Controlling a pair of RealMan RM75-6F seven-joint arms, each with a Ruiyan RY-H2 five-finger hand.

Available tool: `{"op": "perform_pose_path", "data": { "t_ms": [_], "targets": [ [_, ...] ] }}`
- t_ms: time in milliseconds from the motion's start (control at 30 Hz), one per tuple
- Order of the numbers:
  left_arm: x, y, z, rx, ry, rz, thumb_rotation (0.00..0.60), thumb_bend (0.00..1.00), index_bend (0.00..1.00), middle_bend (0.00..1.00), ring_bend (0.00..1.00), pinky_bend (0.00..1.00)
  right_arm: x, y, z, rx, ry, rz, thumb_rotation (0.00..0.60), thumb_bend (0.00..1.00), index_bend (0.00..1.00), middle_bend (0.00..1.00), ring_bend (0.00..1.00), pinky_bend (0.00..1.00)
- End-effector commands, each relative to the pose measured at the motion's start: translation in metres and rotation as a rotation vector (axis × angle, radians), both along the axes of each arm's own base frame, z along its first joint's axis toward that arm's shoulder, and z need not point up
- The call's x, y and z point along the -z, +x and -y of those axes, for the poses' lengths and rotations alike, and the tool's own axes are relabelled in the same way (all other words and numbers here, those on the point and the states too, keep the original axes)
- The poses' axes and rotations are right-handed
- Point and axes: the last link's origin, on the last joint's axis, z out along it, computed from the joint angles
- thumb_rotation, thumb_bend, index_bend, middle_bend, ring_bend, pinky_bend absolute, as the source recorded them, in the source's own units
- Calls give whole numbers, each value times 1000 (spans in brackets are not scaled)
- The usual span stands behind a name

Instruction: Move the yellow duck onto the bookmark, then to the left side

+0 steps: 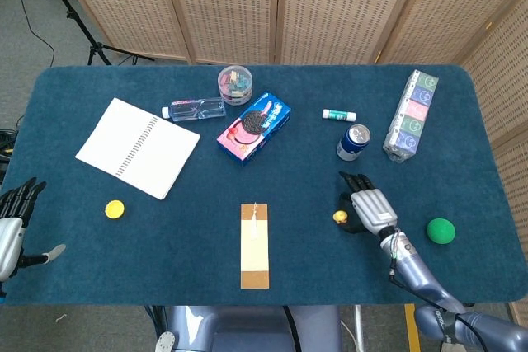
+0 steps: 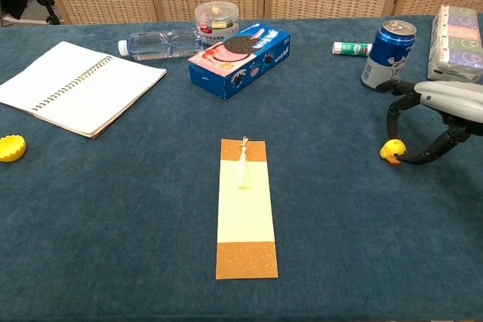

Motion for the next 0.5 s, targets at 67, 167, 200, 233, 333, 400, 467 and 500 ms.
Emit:
{"op": "perform_pose_path", "data": {
  "t_ms": [67,167,200,233,333,400,467,500],
  "targets": [
    [0,0,0,1,-1,2,600,0,0,0,0,0,-1,3,-3,-4,7,22,600,484,564,0,0,0],
    [-1,1,0,3,1,7,600,0,0,0,0,0,-6,19,-11,-50,14,63,600,517,575,0,0,0],
    [-2,1,0,4,1,8,600,0,0,0,0,0,-8,26,-14,-67,20,77,600,517,577,0,0,0],
    [-2,1,0,4,1,11,600,0,0,0,0,0,-10,40,-18,-104,30,106,600,517,577,0,0,0],
    [-2,2,1,8,-4,19,600,0,0,0,0,0,-15,81,-25,-202,52,149,600,517,577,0,0,0],
    [-3,3,3,12,-9,29,600,0,0,0,0,0,-16,106,-25,-252,58,154,600,517,577,0,0,0],
    [-3,6,6,26,-20,50,600,0,0,0,0,0,-10,135,-23,-301,73,161,600,517,578,0,0,0],
    [-4,7,7,34,-24,52,600,0,0,0,0,0,-7,145,-22,-313,81,161,600,517,578,0,0,0]
  ]
}}
